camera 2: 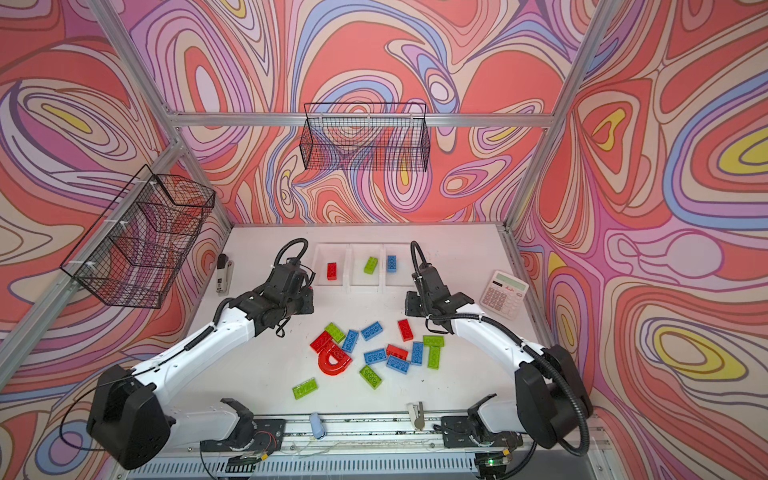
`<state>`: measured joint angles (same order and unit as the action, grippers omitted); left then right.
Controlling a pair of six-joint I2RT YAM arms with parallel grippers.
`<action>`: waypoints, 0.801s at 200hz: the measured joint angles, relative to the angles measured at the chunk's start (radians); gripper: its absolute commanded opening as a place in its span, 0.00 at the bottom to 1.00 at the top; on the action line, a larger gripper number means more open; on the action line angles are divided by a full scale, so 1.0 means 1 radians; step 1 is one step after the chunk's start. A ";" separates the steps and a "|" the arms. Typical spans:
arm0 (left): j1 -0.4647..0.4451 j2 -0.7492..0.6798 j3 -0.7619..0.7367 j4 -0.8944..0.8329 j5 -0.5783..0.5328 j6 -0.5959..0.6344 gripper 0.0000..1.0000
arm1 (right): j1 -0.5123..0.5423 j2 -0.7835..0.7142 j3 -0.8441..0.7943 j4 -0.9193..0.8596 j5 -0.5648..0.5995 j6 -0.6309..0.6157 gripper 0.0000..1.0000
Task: Sort the legos into containers by color
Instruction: 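Carry red brick into bin nearest left arm, release, while right gripper lowers to red brick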
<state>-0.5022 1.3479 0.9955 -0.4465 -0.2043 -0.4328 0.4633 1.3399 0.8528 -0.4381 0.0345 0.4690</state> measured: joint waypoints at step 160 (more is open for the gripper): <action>0.111 0.669 0.478 0.149 0.117 0.107 0.41 | 0.003 -0.149 -0.106 -0.120 -0.067 0.030 0.57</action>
<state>-0.3916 2.0171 1.4738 -0.2977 -0.0868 -0.3256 0.4660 1.1908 0.7464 -0.5579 -0.0322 0.4992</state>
